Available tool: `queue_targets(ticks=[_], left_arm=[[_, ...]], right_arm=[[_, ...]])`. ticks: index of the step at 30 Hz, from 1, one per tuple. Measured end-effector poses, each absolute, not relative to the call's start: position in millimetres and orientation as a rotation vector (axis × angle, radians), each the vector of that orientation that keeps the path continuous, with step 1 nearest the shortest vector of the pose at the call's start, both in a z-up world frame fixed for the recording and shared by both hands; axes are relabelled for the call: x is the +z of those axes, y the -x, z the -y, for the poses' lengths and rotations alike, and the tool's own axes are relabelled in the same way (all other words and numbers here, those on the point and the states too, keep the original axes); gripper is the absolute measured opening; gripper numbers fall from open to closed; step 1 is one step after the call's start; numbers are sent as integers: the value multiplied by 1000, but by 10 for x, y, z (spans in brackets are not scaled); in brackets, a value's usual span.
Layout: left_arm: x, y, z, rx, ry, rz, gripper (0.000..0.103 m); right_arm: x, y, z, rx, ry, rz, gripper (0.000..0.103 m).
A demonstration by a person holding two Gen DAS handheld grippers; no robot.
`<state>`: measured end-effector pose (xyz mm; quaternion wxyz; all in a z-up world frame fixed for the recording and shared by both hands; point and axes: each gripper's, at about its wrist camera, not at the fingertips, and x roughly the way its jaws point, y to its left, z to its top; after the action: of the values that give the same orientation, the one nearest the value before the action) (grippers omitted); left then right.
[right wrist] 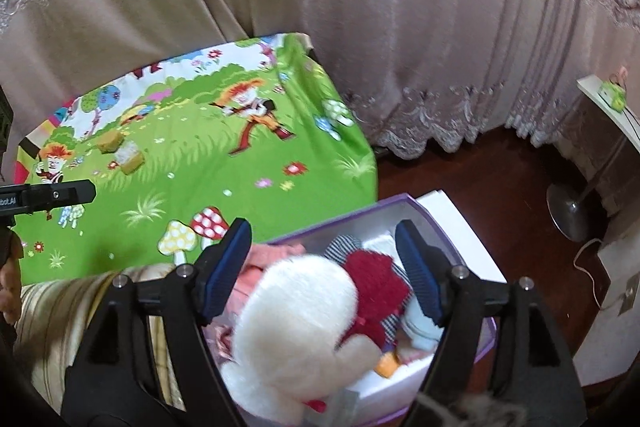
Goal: Organize soft objects
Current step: 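Move both tools back over the play mat toward the two yellow sponges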
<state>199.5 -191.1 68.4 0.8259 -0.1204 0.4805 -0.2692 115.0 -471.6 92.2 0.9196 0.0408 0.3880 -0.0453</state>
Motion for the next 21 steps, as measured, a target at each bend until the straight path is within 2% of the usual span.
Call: queue_targets(ticks=[21], left_arm=[[657, -2606, 369, -276, 341, -971, 54]], right_arm=[[956, -2220, 3555, 152, 7, -809, 80]])
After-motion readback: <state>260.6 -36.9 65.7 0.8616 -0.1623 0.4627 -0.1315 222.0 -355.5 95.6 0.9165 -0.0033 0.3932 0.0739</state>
